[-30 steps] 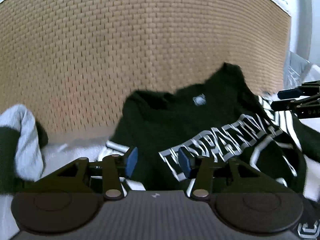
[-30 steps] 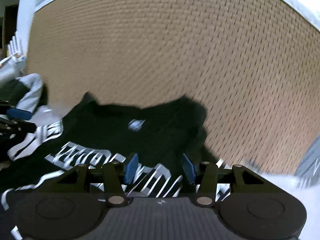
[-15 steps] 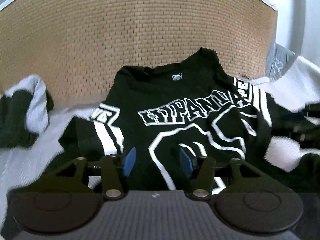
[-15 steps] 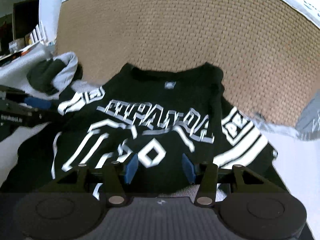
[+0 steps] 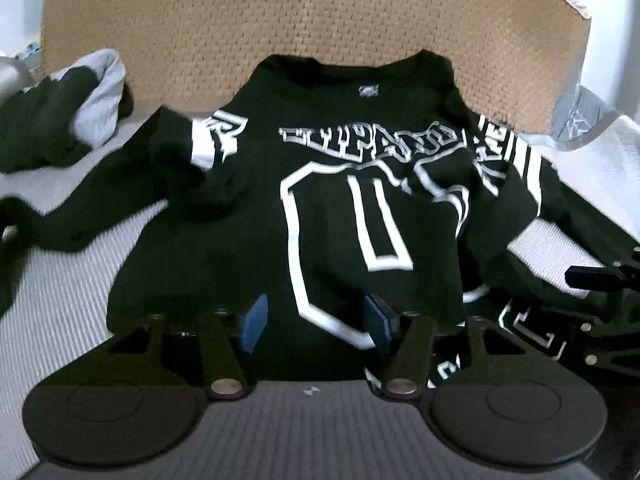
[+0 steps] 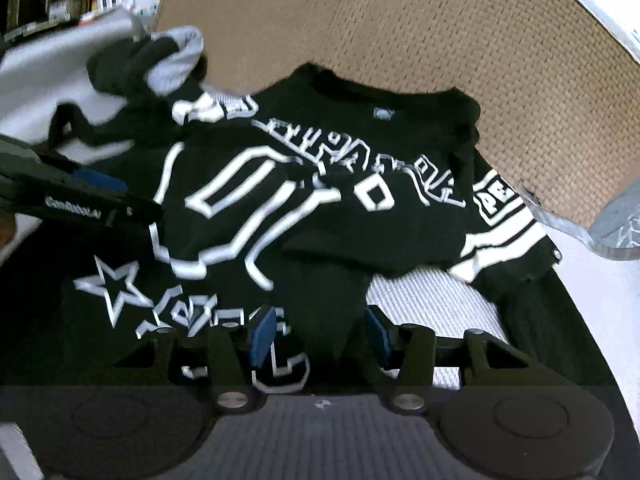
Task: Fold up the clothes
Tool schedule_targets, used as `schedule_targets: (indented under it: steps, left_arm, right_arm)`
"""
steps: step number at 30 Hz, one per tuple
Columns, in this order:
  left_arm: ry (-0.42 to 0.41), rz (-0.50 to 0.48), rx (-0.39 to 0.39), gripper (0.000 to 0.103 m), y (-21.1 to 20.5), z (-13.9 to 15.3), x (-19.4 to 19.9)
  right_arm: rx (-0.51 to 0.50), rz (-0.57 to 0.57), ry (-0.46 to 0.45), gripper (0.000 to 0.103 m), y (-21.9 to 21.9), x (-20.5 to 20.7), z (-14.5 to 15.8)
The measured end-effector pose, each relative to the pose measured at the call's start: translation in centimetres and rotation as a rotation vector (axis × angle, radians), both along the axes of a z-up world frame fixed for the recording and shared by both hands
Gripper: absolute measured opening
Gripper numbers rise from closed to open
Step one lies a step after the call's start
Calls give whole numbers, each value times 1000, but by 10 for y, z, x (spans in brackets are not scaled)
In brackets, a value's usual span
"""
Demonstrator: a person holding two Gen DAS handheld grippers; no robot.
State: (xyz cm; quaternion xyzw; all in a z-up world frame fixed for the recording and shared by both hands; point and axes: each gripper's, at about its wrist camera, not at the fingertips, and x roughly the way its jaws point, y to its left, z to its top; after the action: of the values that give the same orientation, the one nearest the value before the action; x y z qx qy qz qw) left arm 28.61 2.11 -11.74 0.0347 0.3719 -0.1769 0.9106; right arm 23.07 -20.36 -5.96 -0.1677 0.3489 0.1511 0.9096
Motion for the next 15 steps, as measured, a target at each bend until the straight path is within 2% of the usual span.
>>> schedule_targets:
  steps: [3, 6, 8, 9, 11, 15]
  left_arm:
    - [11, 22, 9, 57, -2, -13, -8]
    - [-23, 23, 41, 58, -6, -21, -15]
    - [-44, 21, 59, 59, -9, -24, -18]
    - [-54, 20, 66, 60, -10, -25, -19]
    - [-64, 20, 59, 61, -9, -25, -21]
    - [-80, 4, 60, 61, -8, -26, -21]
  right_arm:
    - [8, -34, -5, 49, -2, 0, -7]
    - [23, -65, -9, 44, -5, 1, -14]
    - [33, -80, -30, 31, -8, 1, -14]
    - [38, -87, -42, 29, -10, 1, -14]
    - [79, -109, -67, 24, -18, -2, -9]
    - [185, -161, -101, 20, -38, -8, 4]
